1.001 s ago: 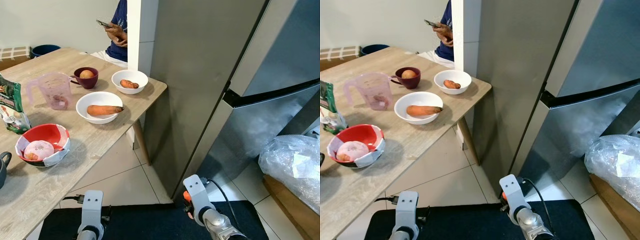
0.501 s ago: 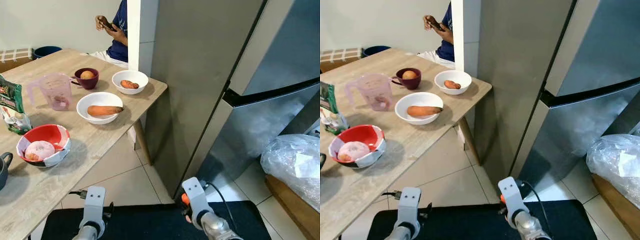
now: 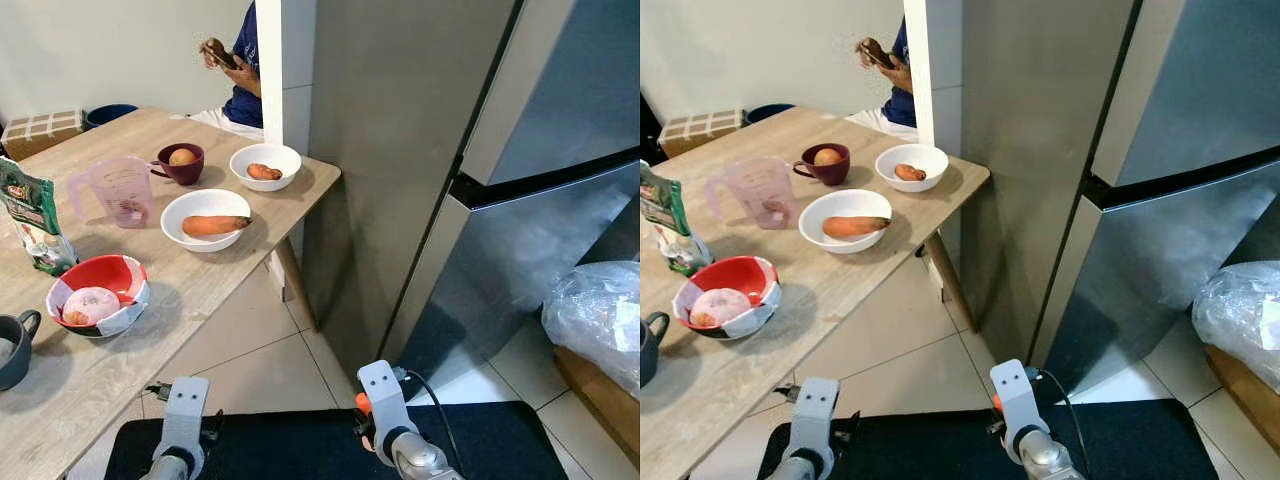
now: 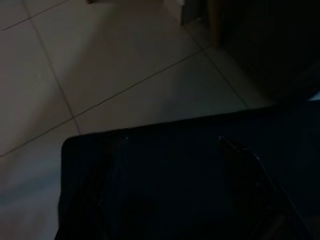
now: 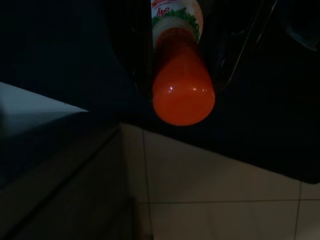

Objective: Restocking fridge

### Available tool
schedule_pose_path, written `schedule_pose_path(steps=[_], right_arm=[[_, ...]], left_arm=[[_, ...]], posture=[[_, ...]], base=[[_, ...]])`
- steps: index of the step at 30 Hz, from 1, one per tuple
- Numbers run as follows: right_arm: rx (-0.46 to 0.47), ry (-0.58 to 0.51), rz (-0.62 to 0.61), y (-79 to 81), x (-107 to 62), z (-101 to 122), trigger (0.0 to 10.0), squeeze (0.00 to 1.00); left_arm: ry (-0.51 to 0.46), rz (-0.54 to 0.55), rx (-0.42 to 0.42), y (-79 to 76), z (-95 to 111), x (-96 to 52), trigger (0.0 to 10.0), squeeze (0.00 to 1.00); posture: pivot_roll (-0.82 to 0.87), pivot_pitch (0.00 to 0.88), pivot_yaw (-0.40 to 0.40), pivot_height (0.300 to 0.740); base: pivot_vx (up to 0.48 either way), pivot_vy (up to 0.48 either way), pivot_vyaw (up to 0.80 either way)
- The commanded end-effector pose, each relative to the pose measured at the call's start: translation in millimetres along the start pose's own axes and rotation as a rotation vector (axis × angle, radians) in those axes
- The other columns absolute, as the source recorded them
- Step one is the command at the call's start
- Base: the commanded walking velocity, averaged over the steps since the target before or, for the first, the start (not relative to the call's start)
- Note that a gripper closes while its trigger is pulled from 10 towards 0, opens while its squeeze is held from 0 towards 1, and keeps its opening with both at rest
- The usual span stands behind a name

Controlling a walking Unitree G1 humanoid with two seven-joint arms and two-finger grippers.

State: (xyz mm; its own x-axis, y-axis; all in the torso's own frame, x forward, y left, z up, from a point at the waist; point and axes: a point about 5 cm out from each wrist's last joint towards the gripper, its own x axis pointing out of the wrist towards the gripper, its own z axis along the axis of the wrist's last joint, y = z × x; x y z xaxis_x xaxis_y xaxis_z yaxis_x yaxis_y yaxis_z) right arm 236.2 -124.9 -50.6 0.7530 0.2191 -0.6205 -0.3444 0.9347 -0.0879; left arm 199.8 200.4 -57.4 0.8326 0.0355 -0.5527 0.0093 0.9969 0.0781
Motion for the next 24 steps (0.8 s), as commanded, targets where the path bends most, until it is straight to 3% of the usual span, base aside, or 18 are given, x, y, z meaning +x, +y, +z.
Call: schedule_pose_path(steps=[1,15,24], right_arm=[[0.014,0.004,-0.026,-7.1,-0.8,-1,10.0,0.0],[-0.012,0.003,-0.041,-12.4,-1.8,-1,10.0,0.0],[-0.032,0.002,-0.031,-13.5,-1.7,-1,10.0,0.0]], left_arm=[[0.01,0.021,-0.028,0.0,-3,-1.5,10.0,0.0],[0.023,-0.004,-0.021,-11.0,-6,-1.6,10.0,0.0],[0.024,-0.006,-0.038,-15.5,-7,-1.4,10.0,0.0]], posture=[[0.02,0.034,-0.038,0.74],[-0.01,0.027,-0.062,0.74],[-0.02,0.032,-0.073,0.74]], base=[[0.0,0.0,0.0],[0.0,0.0,0.0],[0.0,-0.333,0.0]])
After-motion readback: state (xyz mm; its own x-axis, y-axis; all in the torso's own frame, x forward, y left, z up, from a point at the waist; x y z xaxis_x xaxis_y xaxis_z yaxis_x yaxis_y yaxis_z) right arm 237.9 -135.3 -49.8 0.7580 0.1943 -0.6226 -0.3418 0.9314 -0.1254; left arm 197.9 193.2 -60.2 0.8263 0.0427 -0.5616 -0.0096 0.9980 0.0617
